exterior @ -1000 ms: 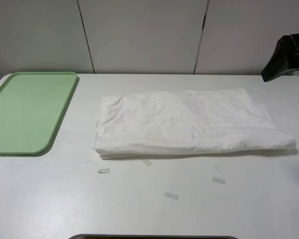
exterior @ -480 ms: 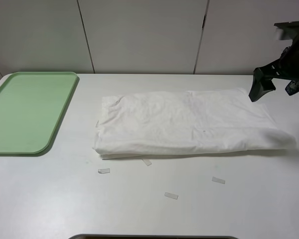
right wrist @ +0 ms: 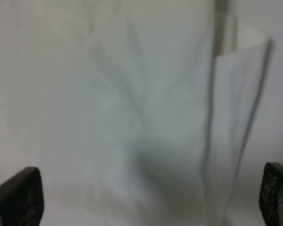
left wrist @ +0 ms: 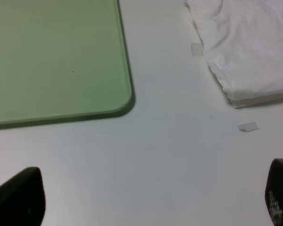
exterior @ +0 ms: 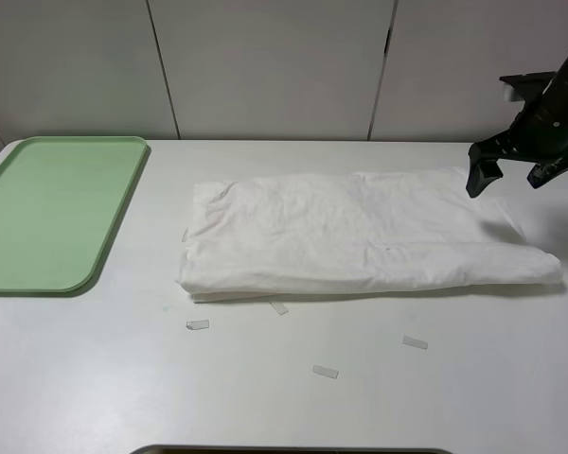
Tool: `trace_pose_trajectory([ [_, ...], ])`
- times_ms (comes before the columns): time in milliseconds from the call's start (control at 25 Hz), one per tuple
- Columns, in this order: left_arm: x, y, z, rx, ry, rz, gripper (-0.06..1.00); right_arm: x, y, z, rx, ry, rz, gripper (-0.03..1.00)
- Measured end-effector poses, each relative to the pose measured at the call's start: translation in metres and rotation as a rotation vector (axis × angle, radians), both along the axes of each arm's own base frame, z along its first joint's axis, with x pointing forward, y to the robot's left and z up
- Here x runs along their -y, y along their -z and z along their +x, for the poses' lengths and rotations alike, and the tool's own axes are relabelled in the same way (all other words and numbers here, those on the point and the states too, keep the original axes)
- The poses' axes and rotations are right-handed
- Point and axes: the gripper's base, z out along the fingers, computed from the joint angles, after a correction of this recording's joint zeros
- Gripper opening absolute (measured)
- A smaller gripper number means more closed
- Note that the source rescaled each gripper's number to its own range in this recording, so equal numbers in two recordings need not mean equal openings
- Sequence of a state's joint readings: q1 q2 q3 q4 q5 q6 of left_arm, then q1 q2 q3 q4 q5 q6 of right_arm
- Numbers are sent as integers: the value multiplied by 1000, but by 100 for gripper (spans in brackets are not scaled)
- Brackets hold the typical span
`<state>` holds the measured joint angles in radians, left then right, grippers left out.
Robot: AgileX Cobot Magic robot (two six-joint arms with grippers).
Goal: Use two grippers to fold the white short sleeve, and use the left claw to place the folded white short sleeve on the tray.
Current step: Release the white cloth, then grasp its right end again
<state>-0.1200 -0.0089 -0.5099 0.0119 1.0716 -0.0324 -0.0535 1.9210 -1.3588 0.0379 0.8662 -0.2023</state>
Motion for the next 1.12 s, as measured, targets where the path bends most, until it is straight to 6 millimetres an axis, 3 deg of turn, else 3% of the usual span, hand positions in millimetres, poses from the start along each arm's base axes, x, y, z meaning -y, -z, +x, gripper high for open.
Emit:
trace_pose_trajectory([
  [520,0,0,0,0,1,0,92,28,64,17,-69,22,-5,100],
  [1120,0,0,0,-1,1,0,92,48,98,19,-97,32,51,100],
])
